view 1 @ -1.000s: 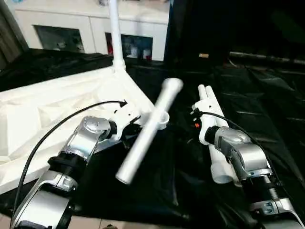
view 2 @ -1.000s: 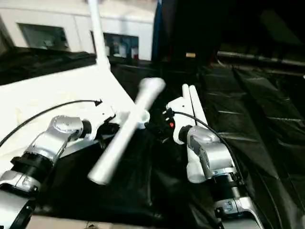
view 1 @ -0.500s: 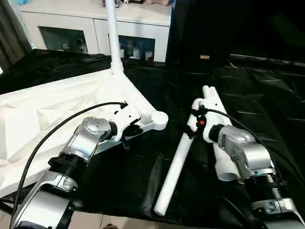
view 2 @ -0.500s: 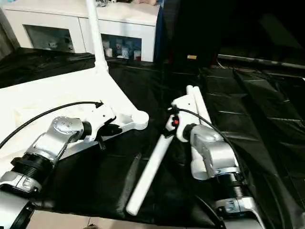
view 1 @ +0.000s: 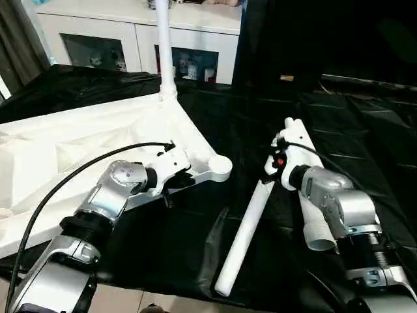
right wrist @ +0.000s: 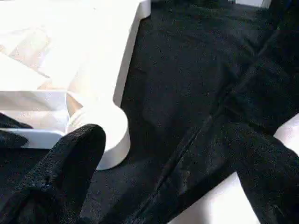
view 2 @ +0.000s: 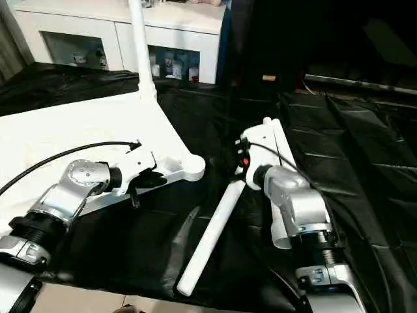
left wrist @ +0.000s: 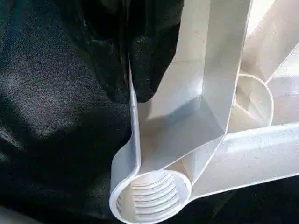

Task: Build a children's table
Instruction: Insert table leg to table base

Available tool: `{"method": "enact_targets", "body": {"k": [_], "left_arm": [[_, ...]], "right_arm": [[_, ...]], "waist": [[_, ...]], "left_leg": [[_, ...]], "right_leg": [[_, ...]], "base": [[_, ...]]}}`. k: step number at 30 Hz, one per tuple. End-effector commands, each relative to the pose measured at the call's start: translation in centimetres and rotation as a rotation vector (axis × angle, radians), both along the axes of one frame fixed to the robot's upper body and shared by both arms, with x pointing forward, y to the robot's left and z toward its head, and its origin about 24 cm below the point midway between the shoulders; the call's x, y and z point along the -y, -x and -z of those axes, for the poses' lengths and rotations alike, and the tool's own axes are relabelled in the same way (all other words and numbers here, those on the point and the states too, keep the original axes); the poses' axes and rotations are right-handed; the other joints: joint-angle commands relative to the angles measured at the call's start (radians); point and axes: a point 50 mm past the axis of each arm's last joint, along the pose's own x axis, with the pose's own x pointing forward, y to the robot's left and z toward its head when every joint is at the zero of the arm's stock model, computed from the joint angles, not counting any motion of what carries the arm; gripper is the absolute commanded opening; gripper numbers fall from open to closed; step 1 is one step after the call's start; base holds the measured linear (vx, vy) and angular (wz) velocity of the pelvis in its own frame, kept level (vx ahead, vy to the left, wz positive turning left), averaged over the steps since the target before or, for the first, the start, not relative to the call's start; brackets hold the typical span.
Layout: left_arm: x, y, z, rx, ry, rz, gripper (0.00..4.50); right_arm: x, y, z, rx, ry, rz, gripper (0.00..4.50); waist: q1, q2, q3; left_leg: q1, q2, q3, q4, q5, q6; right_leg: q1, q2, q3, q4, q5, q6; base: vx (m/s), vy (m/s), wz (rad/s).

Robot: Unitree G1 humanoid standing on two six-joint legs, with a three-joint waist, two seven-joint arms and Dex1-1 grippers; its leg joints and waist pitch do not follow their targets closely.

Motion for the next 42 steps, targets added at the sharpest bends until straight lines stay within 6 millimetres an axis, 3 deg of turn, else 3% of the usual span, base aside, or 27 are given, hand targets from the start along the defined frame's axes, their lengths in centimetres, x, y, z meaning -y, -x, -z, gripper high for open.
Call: {"method": "enact_targets", "body": {"k": [1,4,8,11,12,18,19,20,21,24,26,28,29,30,34,35,38,39,42], "left_arm": [[0.5,-0.9,-2.8,0.074,0.117,0.015,0.57],[0.1,-0.8,-3.4,0.040,0.142,0.022,1.01],[-0.1,-0.7,-3.8,0.024,0.150,0.036,1.09],[-0.4,-0.1,-4.2,-0.014,0.149,0.091,1.43],[-0.6,0.1,-4.3,-0.029,0.141,0.111,1.49],[-1.0,1.2,-4.6,-0.095,0.141,0.167,1.98],[-1.1,1.6,-4.7,-0.106,0.142,0.176,2.19],[-1.1,1.6,-4.7,-0.106,0.142,0.176,2.19],[-1.1,1.9,-4.7,-0.119,0.144,0.184,2.28],[-1.2,2.7,-4.8,-0.141,0.143,0.202,2.51],[-1.4,3.6,-4.9,-0.165,0.137,0.211,2.70],[-1.6,4.3,-4.8,-0.186,0.129,0.213,2.83],[-1.7,4.6,-4.8,-0.192,0.126,0.213,2.95],[-1.8,5.0,-4.8,-0.198,0.123,0.211,3.07],[-1.9,5.8,-4.8,-0.208,0.117,0.206,3.40],[-1.8,6.3,-4.8,-0.213,0.117,0.204,3.40],[-1.7,6.7,-4.9,-0.218,0.117,0.199,3.58],[-1.6,6.8,-4.9,-0.216,0.114,0.192,3.72],[-1.6,6.7,-4.9,-0.210,0.113,0.183,3.98]], "right_arm": [[0.9,-0.3,-1.1,0.024,0.004,0.022,4.50],[1.6,-0.3,-1.8,0.055,0.062,-0.024,4.50],[2.1,-0.2,-2.6,0.099,0.116,-0.122,4.50],[2.9,-0.1,-4.1,0.193,0.222,-0.350,4.50],[3.1,-0.1,-4.4,0.208,0.267,-0.428,4.50],[3.7,-1.2,-5.8,0.249,0.413,-0.677,4.50],[3.8,-1.6,-6.1,0.257,0.459,-0.721,4.50],[3.8,-1.6,-6.1,0.257,0.459,-0.721,4.50],[3.8,-2.1,-6.5,0.256,0.503,-0.760,4.50],[3.6,-2.8,-7.0,0.266,0.628,-0.850,4.50],[3.4,-3.1,-6.7,0.256,0.783,-0.947,4.50],[3.3,-3.2,-6.1,0.236,0.873,-1.016,4.50],[3.3,-3.2,-6.0,0.222,0.876,-1.037,4.50],[3.2,-3.1,-5.6,0.214,0.896,-1.069,4.50],[3.2,-2.9,-4.8,0.191,0.935,-1.134,4.50],[3.2,-2.8,-4.4,0.179,0.948,-1.155,4.50],[2.9,-2.7,-3.6,0.174,0.964,-1.174,4.50],[2.5,-2.6,-2.8,0.188,0.982,-1.179,4.50],[1.8,-2.5,-2.0,0.203,0.988,-1.174,4.50]], "waist": [[0.002,0.005,-0.068],[0.002,0.004,-0.067],[0.001,0.002,-0.066],[-0.001,0.000,-0.067],[-0.002,0.006,-0.066],[-0.009,0.004,-0.066],[-0.018,-0.001,-0.068],[-0.018,-0.001,-0.068],[-0.017,0.006,-0.070],[-0.019,-0.009,-0.067],[-0.017,-0.009,-0.068],[-0.021,-0.011,-0.064],[-0.023,-0.016,-0.062],[-0.023,-0.014,-0.065],[-0.023,-0.021,-0.063],[-0.023,-0.027,-0.063],[-0.025,-0.026,-0.061],[-0.027,-0.030,-0.059],[-0.029,-0.025,-0.059]], "left_leg": [[0.022,0.010,0.011,-0.072,-0.170,-0.027],[0.023,0.011,0.012,-0.072,-0.172,-0.030],[0.020,0.011,0.014,-0.070,-0.178,-0.019],[0.016,0.012,0.014,-0.067,-0.181,-0.010],[0.015,0.012,0.014,-0.066,-0.181,-0.007],[0.018,0.013,0.018,-0.061,-0.186,0.026],[0.012,0.013,0.016,-0.059,-0.184,0.028],[0.012,0.013,0.016,-0.059,-0.184,0.028],[0.017,0.015,0.018,-0.057,-0.177,0.039],[0.011,0.013,0.020,-0.058,-0.180,0.053],[0.012,0.018,0.020,-0.055,-0.178,0.054],[0.010,0.015,0.023,-0.056,-0.178,0.059],[0.012,0.016,0.025,-0.055,-0.184,0.060],[0.012,0.017,0.024,-0.053,-0.182,0.060],[0.009,0.019,0.026,-0.054,-0.174,0.070],[0.009,0.020,0.028,-0.052,-0.175,0.069],[0.008,0.021,0.029,-0.053,-0.177,0.065],[0.008,0.020,0.029,-0.054,-0.185,0.060],[0.010,0.018,0.029,-0.054,-0.192,0.049]], "right_leg": [[0.045,-0.051,0.032,-0.075,-0.044,-0.209],[0.044,-0.048,0.031,-0.074,-0.029,-0.216],[0.047,-0.050,0.032,-0.078,-0.049,-0.206],[0.050,-0.053,0.031,-0.077,-0.051,-0.210],[0.050,-0.051,0.032,-0.076,-0.049,-0.213],[0.043,-0.045,0.030,-0.073,-0.040,-0.264],[0.044,-0.044,0.026,-0.068,-0.032,-0.283],[0.044,-0.044,0.026,-0.068,-0.032,-0.283],[0.040,-0.043,0.026,-0.065,-0.010,-0.297],[0.043,-0.042,0.025,-0.068,-0.031,-0.294],[0.038,-0.048,0.024,-0.063,-0.043,-0.304],[0.036,-0.042,0.025,-0.066,-0.052,-0.298],[0.035,-0.040,0.026,-0.067,-0.053,-0.297],[0.037,-0.042,0.026,-0.062,-0.044,-0.300],[0.035,-0.039,0.025,-0.060,-0.024,-0.304],[0.035,-0.040,0.026,-0.058,-0.029,-0.303],[0.033,-0.040,0.026,-0.059,-0.037,-0.305],[0.032,-0.038,0.026,-0.062,-0.054,-0.302],[0.032,-0.038,0.028,-0.063,-0.066,-0.292]], "base": [[0.000,0.000,0.00],[0.000,0.000,0.00],[0.000,0.000,0.00],[0.000,0.000,0.00],[0.000,0.000,0.00],[0.000,0.000,0.00],[0.000,0.000,0.00],[0.000,0.000,0.00],[0.000,0.000,0.00],[0.000,0.000,0.00],[0.000,0.000,0.00],[0.000,0.000,0.00],[0.000,0.000,0.00],[0.000,0.000,0.00],[0.000,0.000,0.00],[0.000,0.000,0.00],[0.000,0.000,0.00],[0.000,0.000,0.00],[0.000,0.000,0.00]]}}
